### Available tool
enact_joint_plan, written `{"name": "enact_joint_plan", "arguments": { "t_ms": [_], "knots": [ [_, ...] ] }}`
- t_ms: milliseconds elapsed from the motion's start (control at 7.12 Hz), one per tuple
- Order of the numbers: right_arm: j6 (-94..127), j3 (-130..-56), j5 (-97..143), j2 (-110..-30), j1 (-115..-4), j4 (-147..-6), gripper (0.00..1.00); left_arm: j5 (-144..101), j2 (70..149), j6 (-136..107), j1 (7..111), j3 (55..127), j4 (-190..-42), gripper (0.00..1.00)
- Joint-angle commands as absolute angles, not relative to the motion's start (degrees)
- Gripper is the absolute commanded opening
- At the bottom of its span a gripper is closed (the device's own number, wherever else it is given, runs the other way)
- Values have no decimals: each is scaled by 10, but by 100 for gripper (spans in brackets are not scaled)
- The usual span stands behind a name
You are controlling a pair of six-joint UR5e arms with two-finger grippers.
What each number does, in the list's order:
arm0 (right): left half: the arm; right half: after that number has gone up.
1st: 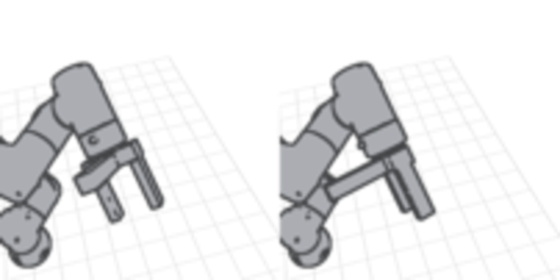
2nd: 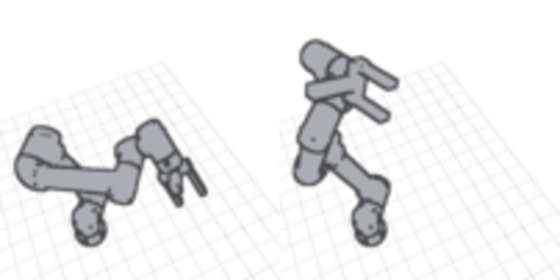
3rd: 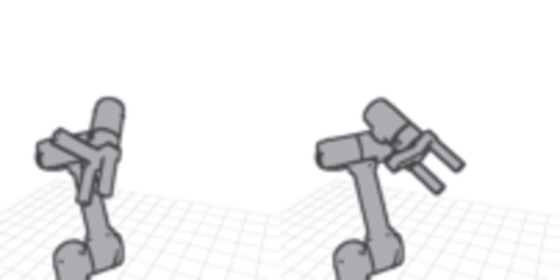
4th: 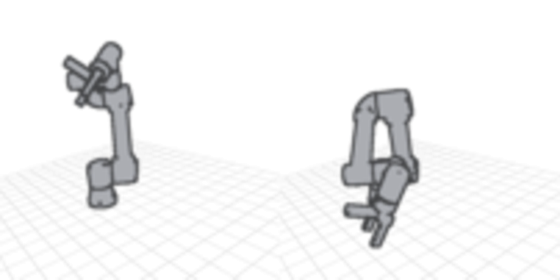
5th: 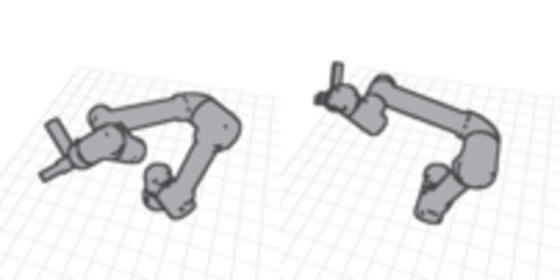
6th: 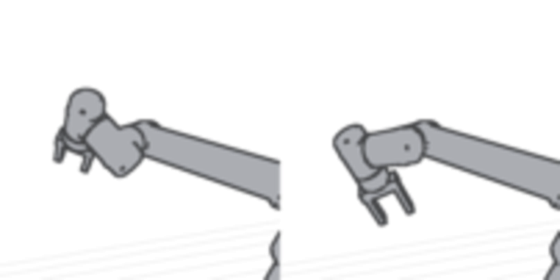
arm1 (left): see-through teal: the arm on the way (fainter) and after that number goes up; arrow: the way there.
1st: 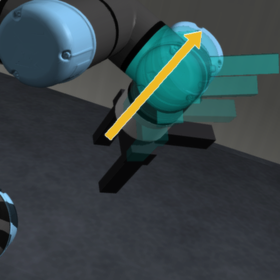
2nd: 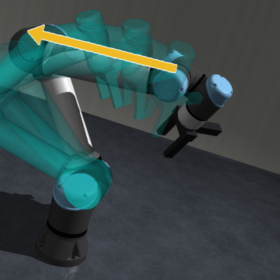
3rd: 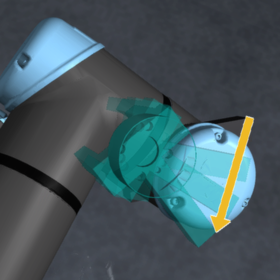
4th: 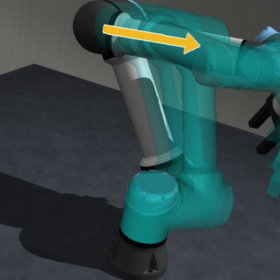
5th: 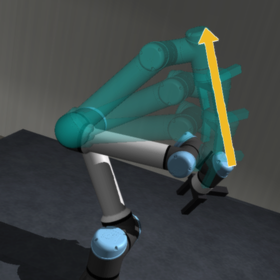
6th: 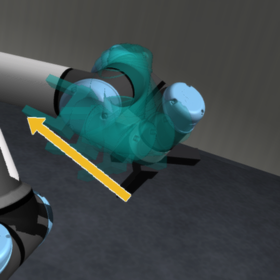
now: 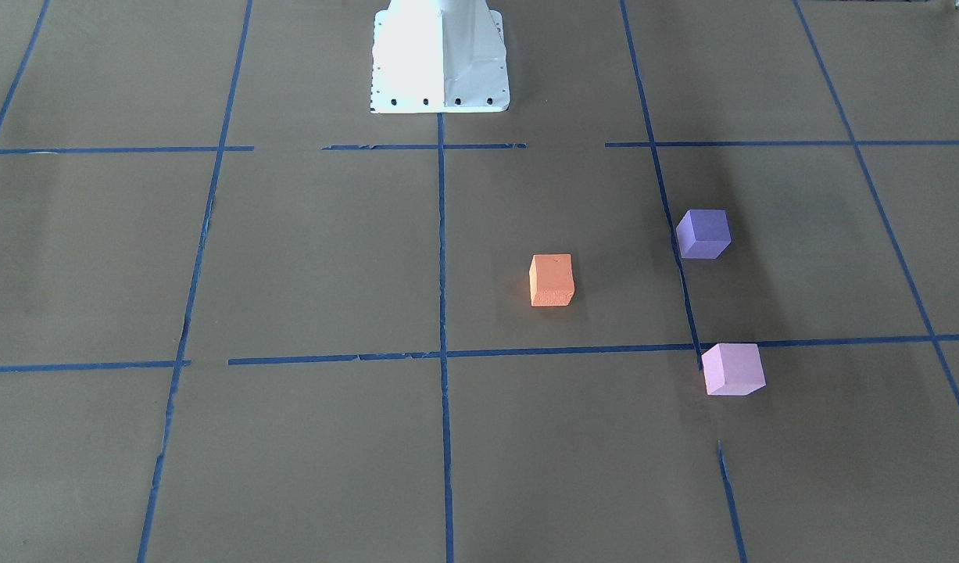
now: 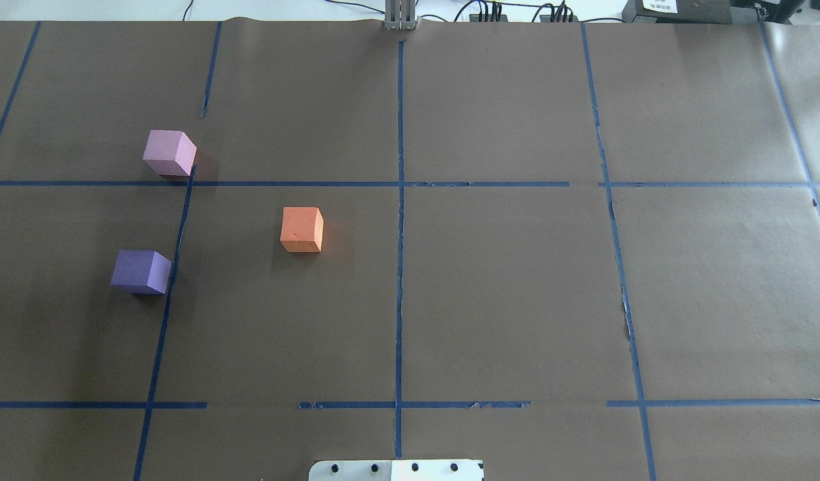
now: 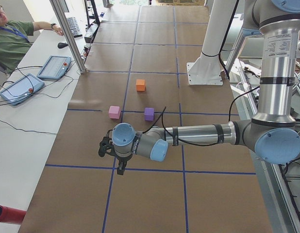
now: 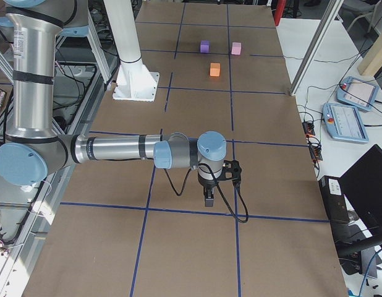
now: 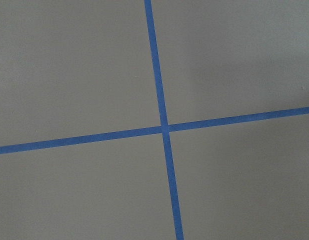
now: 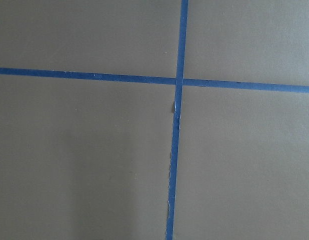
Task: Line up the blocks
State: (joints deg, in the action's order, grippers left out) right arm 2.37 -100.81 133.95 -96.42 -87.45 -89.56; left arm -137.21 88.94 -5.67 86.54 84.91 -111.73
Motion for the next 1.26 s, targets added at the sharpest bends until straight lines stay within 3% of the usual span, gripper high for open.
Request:
{"name": "enact_joint_plan", "arguments": {
  "t_ms": [0,421,1123],
  "knots": [
    [24,-1008,1339,-964,-875,-896,100,-1372,891,-57,866,854,-1119,100],
    [24,-1008,1339,-964,-875,-896,100,-1371,923,-56,861,908,-1120,100],
    [24,-1008,1339,-964,-875,-896,100,-1361,1045,-271,698,952,-1117,100]
  ]
}}
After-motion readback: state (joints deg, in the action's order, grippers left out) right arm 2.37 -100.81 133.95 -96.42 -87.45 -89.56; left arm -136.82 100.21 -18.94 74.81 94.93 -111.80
